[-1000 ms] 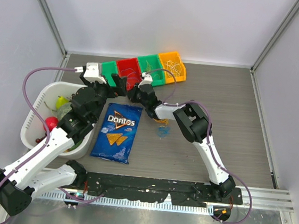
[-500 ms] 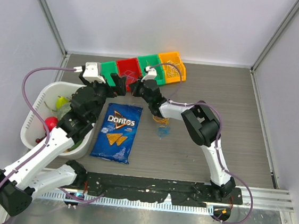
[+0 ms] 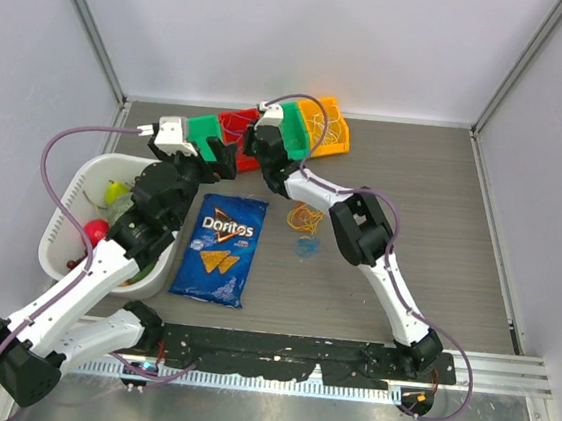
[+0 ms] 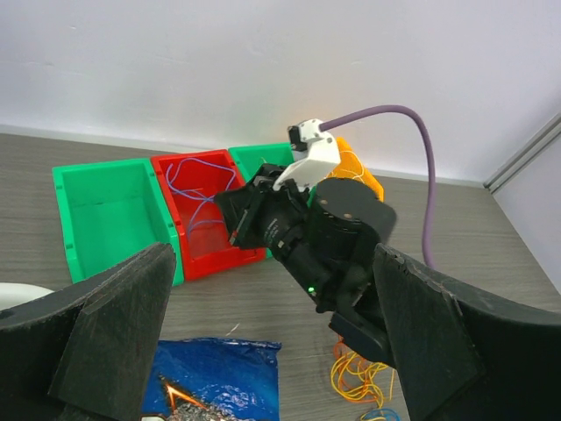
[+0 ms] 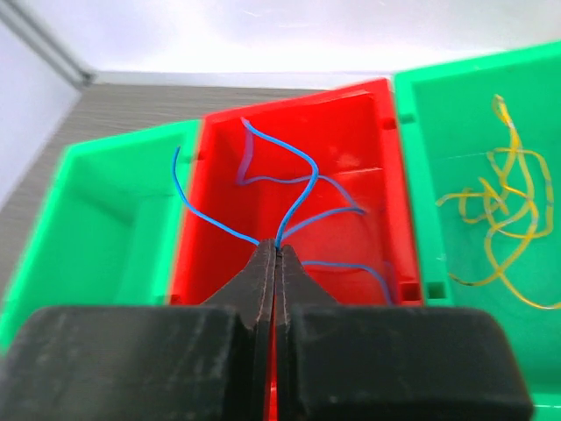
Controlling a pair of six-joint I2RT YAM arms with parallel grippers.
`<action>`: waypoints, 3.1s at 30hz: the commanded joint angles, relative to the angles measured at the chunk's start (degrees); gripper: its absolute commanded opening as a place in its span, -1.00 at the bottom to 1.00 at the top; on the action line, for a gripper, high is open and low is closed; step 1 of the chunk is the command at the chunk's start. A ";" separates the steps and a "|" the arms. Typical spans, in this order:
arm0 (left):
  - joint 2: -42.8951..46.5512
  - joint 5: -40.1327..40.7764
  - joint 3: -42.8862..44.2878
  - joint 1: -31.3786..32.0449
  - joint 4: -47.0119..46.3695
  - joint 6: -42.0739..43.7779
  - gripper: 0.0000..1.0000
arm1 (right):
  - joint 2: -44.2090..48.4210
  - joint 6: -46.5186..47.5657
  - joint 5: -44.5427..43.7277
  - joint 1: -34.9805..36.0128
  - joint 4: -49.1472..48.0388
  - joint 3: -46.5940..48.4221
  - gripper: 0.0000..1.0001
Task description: Untangle the cables
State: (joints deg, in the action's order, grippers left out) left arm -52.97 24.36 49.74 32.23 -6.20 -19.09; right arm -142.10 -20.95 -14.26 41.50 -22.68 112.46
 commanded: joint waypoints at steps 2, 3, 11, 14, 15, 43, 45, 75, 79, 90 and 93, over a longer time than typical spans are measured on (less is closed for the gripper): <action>0.76 0.07 1.59 -0.32 -1.27 -0.16 0.99 | -6.16 7.84 -11.92 -0.01 11.33 11.63 -0.99; 0.85 0.07 1.51 -0.41 -1.27 -0.16 0.99 | -6.52 9.33 -12.36 0.08 12.38 12.51 -0.99; 0.41 -1.07 1.50 -1.11 -1.28 -1.21 0.98 | -6.96 15.76 -12.29 1.66 15.99 11.37 -0.96; 0.32 -0.89 1.50 -1.20 -1.27 -1.12 0.98 | -5.82 15.06 -10.35 1.75 16.52 10.59 -0.77; 0.41 -0.81 1.50 -1.12 -1.27 -1.04 0.98 | -4.60 13.84 -9.13 1.75 16.26 9.45 -0.74; 0.15 -1.33 1.94 -1.11 -0.84 -0.77 0.99 | 4.90 5.75 -2.71 -1.86 28.20 9.16 -0.02; -0.03 -1.16 2.03 -1.20 -0.75 -0.51 0.99 | 9.27 4.61 -0.87 -1.77 30.22 9.44 0.22; -19.80 -28.84 11.43 0.20 5.76 -4.29 0.97 | 52.64 -30.54 11.36 -15.65 14.06 -61.84 0.37; -21.21 -31.65 12.23 0.12 5.84 -4.64 0.96 | 52.19 -33.54 10.57 -15.48 12.84 -63.68 0.36; -24.90 -36.31 14.34 0.20 7.86 -5.69 0.96 | 48.76 -34.86 13.29 -15.22 10.55 -63.25 0.15; -25.60 -36.75 14.77 0.29 8.39 -5.78 0.96 | 48.41 -35.21 13.38 -15.13 10.28 -63.33 0.08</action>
State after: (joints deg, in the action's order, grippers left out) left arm -77.87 -10.22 61.84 32.25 1.43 -24.12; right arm -93.67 -54.54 -1.21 25.93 -8.93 48.84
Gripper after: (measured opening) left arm 0.983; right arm 0.559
